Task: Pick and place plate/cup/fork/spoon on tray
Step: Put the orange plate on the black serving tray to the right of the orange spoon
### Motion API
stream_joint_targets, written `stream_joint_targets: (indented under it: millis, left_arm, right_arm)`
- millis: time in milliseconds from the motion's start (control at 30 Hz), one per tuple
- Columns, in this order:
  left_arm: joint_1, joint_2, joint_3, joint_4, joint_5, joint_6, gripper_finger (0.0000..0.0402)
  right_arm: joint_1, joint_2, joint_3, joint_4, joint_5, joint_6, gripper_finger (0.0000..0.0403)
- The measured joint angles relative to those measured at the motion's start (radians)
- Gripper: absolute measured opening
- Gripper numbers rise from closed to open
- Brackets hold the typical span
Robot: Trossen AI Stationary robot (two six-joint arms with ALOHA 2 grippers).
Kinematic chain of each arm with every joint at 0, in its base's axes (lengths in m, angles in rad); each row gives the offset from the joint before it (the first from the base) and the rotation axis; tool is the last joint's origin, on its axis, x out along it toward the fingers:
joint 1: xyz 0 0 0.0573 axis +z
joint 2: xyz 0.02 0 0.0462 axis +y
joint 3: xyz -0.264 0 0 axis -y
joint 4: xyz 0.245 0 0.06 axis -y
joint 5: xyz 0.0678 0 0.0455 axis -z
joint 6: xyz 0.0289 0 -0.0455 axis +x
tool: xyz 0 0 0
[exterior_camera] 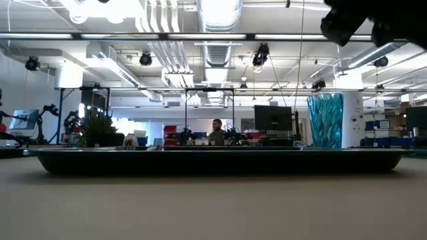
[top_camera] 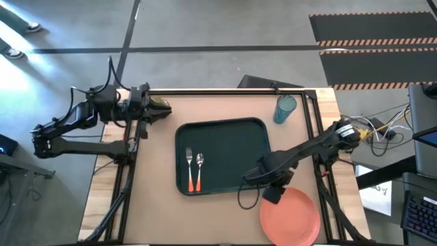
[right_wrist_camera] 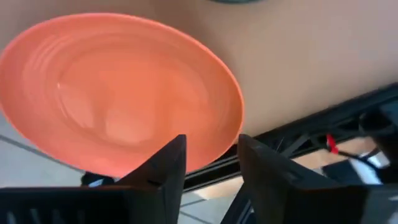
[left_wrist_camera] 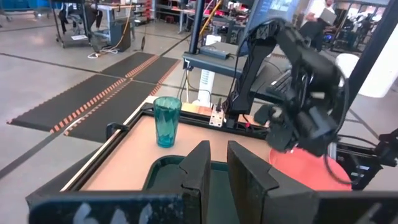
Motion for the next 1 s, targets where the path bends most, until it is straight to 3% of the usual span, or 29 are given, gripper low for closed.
stream_joint_targets:
  millis: [367,567,767,1000]
  left_arm:
    - [0.000,-0.025,0.000,-0.018,0.015,-0.003,0.0036]
    - [0.000,-0.024,0.000,-0.036,0.015,-0.009,0.0036]
    - [0.000,-0.017,-0.003,-0.034,0.015,-0.010,0.0036]
    - [0.000,0.011,-0.005,-0.024,0.015,-0.036,0.0036]
  right_arm:
    - [0.015,0.044,-0.140,0.297,-0.035,-0.030,0.0155]
    - [0.049,-0.044,-0.290,0.428,-0.081,0.066,0.0155]
    - [0.054,-0.145,-0.435,0.634,-0.052,0.142,0.0155]
    - [0.052,-0.223,-0.503,0.629,-0.009,0.129,0.0155]
